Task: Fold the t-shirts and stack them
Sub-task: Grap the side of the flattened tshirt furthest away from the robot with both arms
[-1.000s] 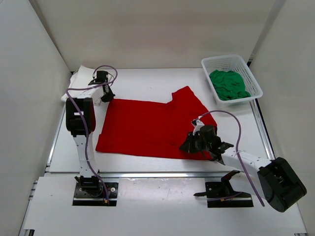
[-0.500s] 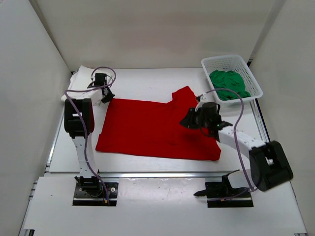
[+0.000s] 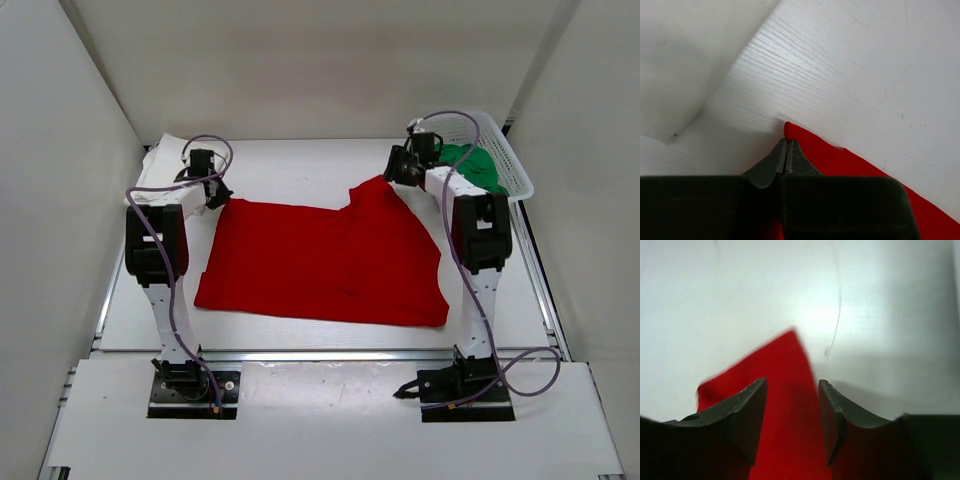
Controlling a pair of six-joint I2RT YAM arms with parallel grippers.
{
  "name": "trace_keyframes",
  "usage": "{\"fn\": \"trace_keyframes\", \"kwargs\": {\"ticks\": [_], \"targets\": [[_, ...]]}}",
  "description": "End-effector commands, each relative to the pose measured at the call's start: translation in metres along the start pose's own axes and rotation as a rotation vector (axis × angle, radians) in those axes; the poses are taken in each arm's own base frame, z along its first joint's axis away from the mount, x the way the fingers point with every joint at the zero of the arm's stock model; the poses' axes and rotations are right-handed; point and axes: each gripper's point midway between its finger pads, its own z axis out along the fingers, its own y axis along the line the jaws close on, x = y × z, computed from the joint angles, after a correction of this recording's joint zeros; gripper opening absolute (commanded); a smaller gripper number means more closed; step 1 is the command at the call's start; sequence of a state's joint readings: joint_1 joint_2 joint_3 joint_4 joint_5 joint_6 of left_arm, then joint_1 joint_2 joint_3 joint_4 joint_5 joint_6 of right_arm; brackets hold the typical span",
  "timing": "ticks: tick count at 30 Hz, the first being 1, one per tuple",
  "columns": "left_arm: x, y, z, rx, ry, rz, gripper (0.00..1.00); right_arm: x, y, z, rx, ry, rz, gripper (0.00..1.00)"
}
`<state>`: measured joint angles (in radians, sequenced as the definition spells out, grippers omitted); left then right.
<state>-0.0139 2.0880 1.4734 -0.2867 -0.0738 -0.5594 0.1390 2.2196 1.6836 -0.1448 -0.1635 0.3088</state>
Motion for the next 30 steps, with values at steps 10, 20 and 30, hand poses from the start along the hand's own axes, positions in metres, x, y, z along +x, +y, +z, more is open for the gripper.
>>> {"fn": "trace_keyframes", "kwargs": {"ticks": [10, 20, 30], "targets": [[-0.012, -0.012, -0.02, 0.082, -0.039, -0.04, 0.0, -0.021, -0.002, 0.051, 0.139, 0.117, -0.173, 0.44], [-0.018, -0.015, -0.023, 0.091, -0.054, -0.051, 0.0, -0.009, -0.009, 0.056, 0.148, 0.166, -0.168, 0.18], [-0.038, -0.007, -0.042, 0.148, -0.11, -0.143, 0.0, -0.063, 0.017, -0.017, 0.152, 0.113, -0.235, 0.0]]}}
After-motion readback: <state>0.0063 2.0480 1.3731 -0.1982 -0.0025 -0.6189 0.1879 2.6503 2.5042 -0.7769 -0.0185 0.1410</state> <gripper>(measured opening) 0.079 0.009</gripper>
